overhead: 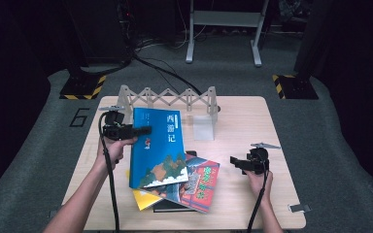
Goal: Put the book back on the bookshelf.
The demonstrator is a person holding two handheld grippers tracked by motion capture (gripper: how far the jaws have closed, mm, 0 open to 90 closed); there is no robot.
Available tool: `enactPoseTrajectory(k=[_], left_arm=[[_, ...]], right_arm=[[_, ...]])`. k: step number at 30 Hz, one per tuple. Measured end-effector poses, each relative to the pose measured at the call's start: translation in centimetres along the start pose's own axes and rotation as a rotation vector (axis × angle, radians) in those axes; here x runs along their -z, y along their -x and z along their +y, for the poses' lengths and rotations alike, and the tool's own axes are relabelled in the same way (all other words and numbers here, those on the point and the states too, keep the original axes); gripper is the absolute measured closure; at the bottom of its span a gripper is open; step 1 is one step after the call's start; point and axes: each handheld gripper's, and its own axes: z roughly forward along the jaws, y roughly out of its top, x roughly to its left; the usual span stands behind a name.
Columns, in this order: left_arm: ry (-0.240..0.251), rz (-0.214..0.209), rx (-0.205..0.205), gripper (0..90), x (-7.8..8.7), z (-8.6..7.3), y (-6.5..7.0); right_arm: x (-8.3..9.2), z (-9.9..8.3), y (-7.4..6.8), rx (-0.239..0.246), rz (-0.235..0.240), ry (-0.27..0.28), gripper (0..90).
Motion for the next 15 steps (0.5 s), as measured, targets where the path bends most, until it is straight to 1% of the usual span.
enactPoseTrajectory(k=[1,2,3,4,5,6,7,8,9,11,12,13,15], left_arm=[[0.0,0.005,-0.006,60.0,0.3,0.2,0.0],[0.015,0.007,-0.003,60.0,0.4,0.2,0.0],[0.017,0.018,-0.013,60.3,0.8,0.4,0.1],[0.026,0.022,-0.017,60.5,1.0,0.5,0.1],[0.034,0.031,-0.02,60.8,1.2,0.6,0.3],[0.043,0.048,-0.043,61.2,1.8,0.9,0.5],[0.042,0.058,-0.056,61.3,2.1,1.1,0.6],[0.042,0.058,-0.056,61.3,2.1,1.1,0.6],[0.055,0.068,-0.06,61.3,2.3,1.3,0.7],[0.059,0.082,-0.079,61.6,2.9,1.6,0.8],[0.072,0.09,-0.08,61.7,3.2,1.8,0.8],[0.072,0.094,-0.087,61.7,3.5,2.0,0.8],[0.089,0.108,-0.098,61.8,4.0,2.2,1.0]], right_arm=[[0.0,-0.1,0.2,0.02,-0.035,0.023,13.1],[0.0,-0.1,0.2,0.02,-0.035,0.023,13.1],[-0.1,-0.1,0.3,0.029,-0.047,0.026,13.1],[-0.2,-0.2,0.4,0.043,-0.069,0.025,13.1],[-0.3,-0.2,0.4,0.045,-0.076,0.026,13.1],[-0.6,-0.5,0.8,0.05,-0.095,0.013,13.1],[-0.6,-0.6,0.8,0.05,-0.095,0.024,13.6],[-0.6,-0.6,0.8,0.05,-0.095,0.024,13.6],[-0.6,-0.7,1.0,0.062,-0.098,0.039,13.7],[-0.5,-0.8,1.2,0.053,-0.097,0.047,13.5],[-0.5,-0.9,1.3,0.047,-0.089,0.055,13.5],[-0.5,-0.9,1.3,0.042,-0.088,0.059,13.6],[-0.6,-0.9,1.4,0.048,-0.081,0.062,13.6]])
